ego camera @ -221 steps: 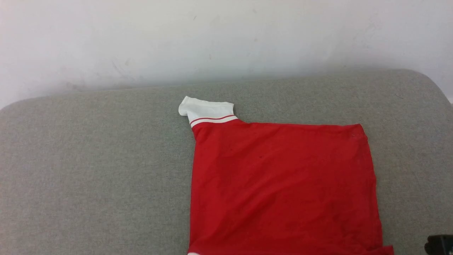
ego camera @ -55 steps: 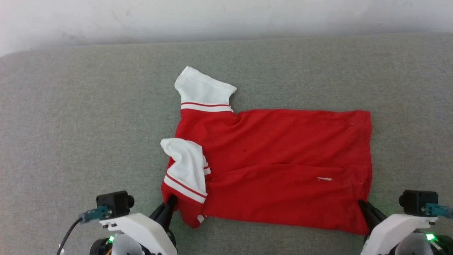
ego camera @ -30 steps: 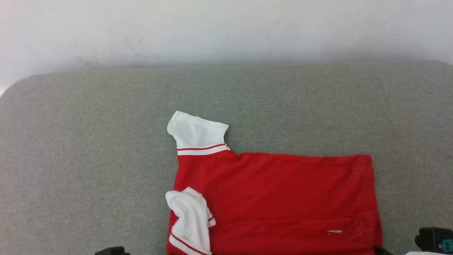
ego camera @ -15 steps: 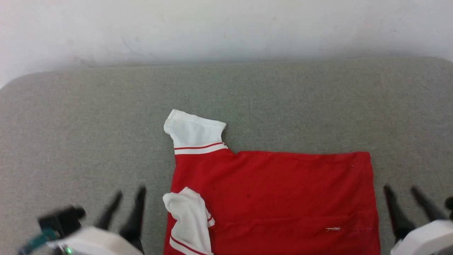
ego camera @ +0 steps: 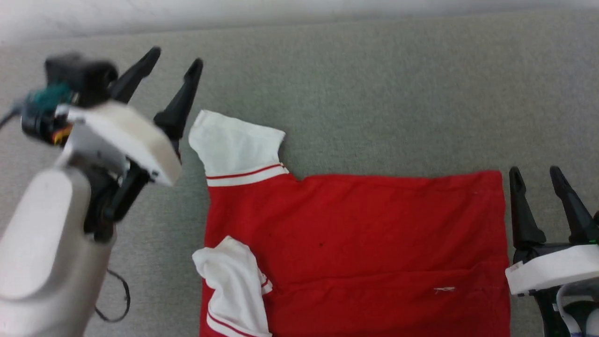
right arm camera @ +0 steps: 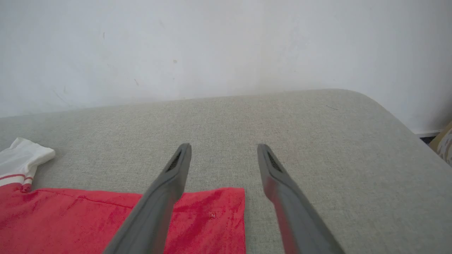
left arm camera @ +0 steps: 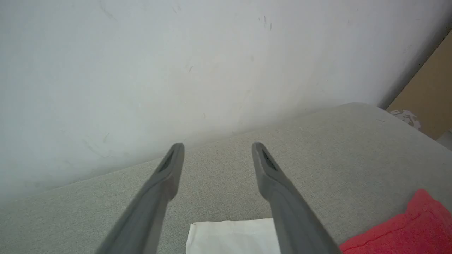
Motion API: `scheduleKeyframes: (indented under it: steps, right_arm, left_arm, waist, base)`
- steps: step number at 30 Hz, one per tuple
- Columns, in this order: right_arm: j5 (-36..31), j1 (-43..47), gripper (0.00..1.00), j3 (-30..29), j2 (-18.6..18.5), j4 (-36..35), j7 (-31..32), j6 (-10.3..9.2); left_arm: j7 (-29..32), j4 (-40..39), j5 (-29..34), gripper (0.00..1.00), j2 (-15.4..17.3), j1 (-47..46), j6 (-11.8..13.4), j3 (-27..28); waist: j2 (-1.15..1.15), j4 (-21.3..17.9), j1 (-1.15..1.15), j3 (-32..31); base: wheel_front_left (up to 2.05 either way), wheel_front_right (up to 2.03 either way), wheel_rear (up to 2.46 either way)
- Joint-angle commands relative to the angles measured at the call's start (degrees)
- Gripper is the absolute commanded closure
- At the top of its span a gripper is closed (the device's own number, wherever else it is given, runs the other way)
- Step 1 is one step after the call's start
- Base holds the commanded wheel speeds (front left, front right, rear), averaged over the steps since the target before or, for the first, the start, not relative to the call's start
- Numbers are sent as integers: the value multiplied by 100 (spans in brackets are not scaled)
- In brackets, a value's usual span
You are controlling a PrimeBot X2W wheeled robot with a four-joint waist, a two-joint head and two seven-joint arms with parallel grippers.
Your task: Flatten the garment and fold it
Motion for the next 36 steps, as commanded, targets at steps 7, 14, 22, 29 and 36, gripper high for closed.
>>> scheduleKeyframes:
  steps: [7,14,22,29,36]
  right_arm:
    - [38,-305,0,94,0,265,-187,-4]
    - [84,-403,0,128,0,432,-278,-4]
    - [54,-519,0,189,0,447,-252,-4]
    - [-266,-946,0,368,-56,167,63,-4]
    - [-17,-1281,0,295,-363,389,1619,-4]
  left_arm:
    - [1615,1033,-280,0,263,-1124,-411,-629]
    - [2793,1578,-335,0,521,-1282,-111,-757]
    - [3597,1394,-647,100,645,-1019,113,-770]
    - [3095,1290,-735,100,485,-832,68,-687]
    - [2858,1364,-789,100,353,-742,-5,-727]
  waist:
    - [0,-481,-2,877]
    - [0,-652,-2,1070]
    - [0,-614,-2,1089]
    - [0,-501,-2,825]
    - [0,-354,-2,667]
  base:
    - [0,0,0]
    - [0,0,0]
    - [0,0,0]
    - [0,0,0]
    - [0,0,0]
